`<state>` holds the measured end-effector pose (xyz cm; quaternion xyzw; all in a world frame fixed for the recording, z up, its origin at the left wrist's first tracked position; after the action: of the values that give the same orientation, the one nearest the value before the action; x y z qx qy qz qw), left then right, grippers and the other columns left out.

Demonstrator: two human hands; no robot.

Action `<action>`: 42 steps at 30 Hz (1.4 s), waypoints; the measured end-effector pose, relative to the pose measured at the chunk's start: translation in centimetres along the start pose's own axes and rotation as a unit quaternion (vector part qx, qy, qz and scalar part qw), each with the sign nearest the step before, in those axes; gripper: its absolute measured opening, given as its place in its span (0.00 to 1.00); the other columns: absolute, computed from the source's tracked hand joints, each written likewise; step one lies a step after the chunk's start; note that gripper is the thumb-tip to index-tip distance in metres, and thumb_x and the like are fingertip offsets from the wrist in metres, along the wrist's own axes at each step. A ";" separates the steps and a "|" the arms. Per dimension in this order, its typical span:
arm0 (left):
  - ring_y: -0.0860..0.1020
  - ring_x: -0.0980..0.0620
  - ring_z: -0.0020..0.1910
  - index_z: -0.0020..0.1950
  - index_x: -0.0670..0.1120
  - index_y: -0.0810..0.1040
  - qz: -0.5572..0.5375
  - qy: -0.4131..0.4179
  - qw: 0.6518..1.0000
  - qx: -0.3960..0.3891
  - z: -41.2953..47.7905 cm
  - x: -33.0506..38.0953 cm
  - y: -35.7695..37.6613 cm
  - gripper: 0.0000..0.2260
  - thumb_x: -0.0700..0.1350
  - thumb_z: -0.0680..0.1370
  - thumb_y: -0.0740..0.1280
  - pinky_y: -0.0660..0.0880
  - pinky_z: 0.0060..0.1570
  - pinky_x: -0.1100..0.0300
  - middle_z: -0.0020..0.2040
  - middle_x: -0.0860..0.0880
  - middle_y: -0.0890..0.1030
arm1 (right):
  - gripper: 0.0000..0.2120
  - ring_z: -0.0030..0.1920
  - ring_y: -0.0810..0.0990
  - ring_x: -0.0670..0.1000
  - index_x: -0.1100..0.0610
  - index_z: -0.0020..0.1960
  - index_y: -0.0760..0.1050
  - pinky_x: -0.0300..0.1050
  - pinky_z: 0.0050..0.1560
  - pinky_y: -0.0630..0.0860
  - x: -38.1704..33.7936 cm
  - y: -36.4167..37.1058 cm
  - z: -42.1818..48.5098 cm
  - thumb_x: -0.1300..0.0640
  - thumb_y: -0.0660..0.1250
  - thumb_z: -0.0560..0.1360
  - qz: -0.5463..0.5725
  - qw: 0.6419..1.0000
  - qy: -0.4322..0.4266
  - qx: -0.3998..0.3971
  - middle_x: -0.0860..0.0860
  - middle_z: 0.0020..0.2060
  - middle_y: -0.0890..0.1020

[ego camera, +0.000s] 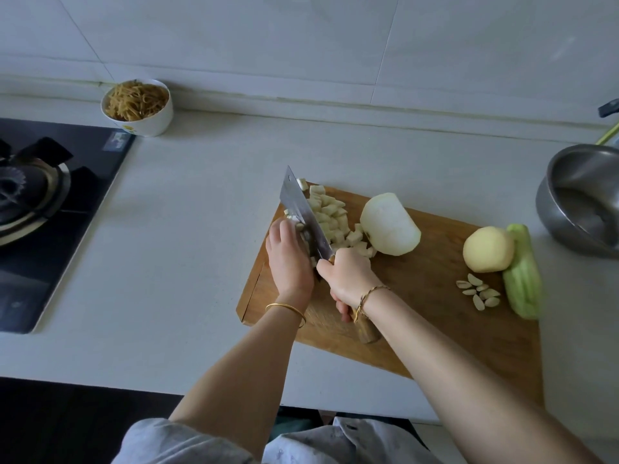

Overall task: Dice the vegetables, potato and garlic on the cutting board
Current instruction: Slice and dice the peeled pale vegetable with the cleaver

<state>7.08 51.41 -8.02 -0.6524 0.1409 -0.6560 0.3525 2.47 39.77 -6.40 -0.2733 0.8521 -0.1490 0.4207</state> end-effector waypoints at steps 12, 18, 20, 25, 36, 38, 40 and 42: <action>0.72 0.51 0.49 0.49 0.47 0.69 -0.076 -0.024 0.996 -0.026 0.6 -0.7 -0.4 0.03 0.41 0.82 0.57 0.66 0.44 0.66 0.51 0.50 0.73 | 0.07 0.18 0.67 0.50 0.60 0.44 0.67 0.43 0.22 0.73 0.8 -1.8 -0.6 0.57 0.57 0.78 0.078 0.997 -0.023 -0.002 0.55 0.26 0.71; 0.71 0.55 0.53 0.57 0.42 0.74 -0.104 -0.020 0.993 -0.044 1.4 -0.4 -1.7 0.09 0.40 0.82 0.55 0.65 0.51 0.69 0.56 0.51 0.72 | 0.08 0.17 0.66 0.52 0.60 0.40 0.66 0.41 0.21 0.69 0.8 -4.5 -1.6 0.58 0.59 0.76 0.120 0.991 -0.053 0.026 0.51 0.21 0.68; 0.71 0.54 0.56 0.61 0.40 0.74 -0.098 -0.005 0.994 -0.044 1.9 -0.2 -2.1 0.12 0.39 0.82 0.55 0.63 0.52 0.71 0.58 0.49 0.73 | 0.08 0.17 0.65 0.52 0.60 0.39 0.66 0.41 0.21 0.69 1.1 -4.9 -1.9 0.58 0.59 0.76 0.124 0.991 -0.049 0.025 0.50 0.19 0.68; 0.68 0.47 0.64 0.71 0.42 0.69 -0.021 0.092 0.994 -0.048 2.8 1.9 -2.3 0.24 0.29 0.76 0.54 0.63 0.63 0.62 0.66 0.44 0.71 | 0.09 0.18 0.63 0.51 0.60 0.39 0.66 0.40 0.21 0.68 2.0 -4.6 -2.6 0.57 0.60 0.76 0.167 0.986 -0.019 0.003 0.53 0.23 0.67; 0.69 0.43 0.66 0.67 0.41 0.74 0.099 0.193 0.973 -0.078 1.6 4.3 -1.3 0.24 0.28 0.73 0.57 0.66 0.66 0.50 0.66 0.43 0.75 | 0.11 0.17 0.62 0.50 0.61 0.39 0.66 0.39 0.22 0.68 2.2 -4.9 -3.5 0.57 0.59 0.77 0.218 0.976 -0.014 -0.020 0.52 0.23 0.67; 0.70 0.44 0.65 0.65 0.42 0.76 0.102 0.186 0.974 -0.078 1.5 3.9 -1.6 0.22 0.29 0.74 0.58 0.64 0.65 0.53 0.64 0.45 0.77 | 0.11 0.18 0.62 0.50 0.61 0.39 0.66 0.39 0.22 0.68 2.2 -5.4 -3.6 0.57 0.59 0.78 0.217 0.976 -0.019 -0.012 0.52 0.23 0.67; 0.70 0.44 0.64 0.63 0.42 0.78 0.090 0.183 0.976 -0.073 1.5 3.9 -1.9 0.21 0.30 0.74 0.58 0.63 0.64 0.54 0.61 0.45 0.79 | 0.11 0.18 0.63 0.50 0.61 0.38 0.66 0.39 0.22 0.68 2.1 -6.0 -3.8 0.57 0.60 0.78 0.212 0.977 -0.029 -0.005 0.53 0.23 0.67; 0.71 0.44 0.64 0.61 0.43 0.79 0.081 0.176 0.978 -0.074 1.5 3.9 -2.1 0.20 0.30 0.74 0.58 0.63 0.63 0.55 0.60 0.46 0.80 | 0.12 0.18 0.63 0.50 0.61 0.37 0.66 0.39 0.21 0.68 1.9 -6.6 -4.1 0.57 0.60 0.78 0.209 0.977 -0.036 -0.001 0.53 0.23 0.67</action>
<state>8.35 50.82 -3.51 -0.5374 0.3012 -0.7173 0.3255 0.54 33.41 -1.95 -0.0947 0.8748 -0.0474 0.4728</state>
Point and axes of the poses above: each hand's wrist, its own z-axis towards the middle knuckle, its own y-axis out of the palm, x = y × z, the point moved 9 cm from there along z, towards the middle knuckle
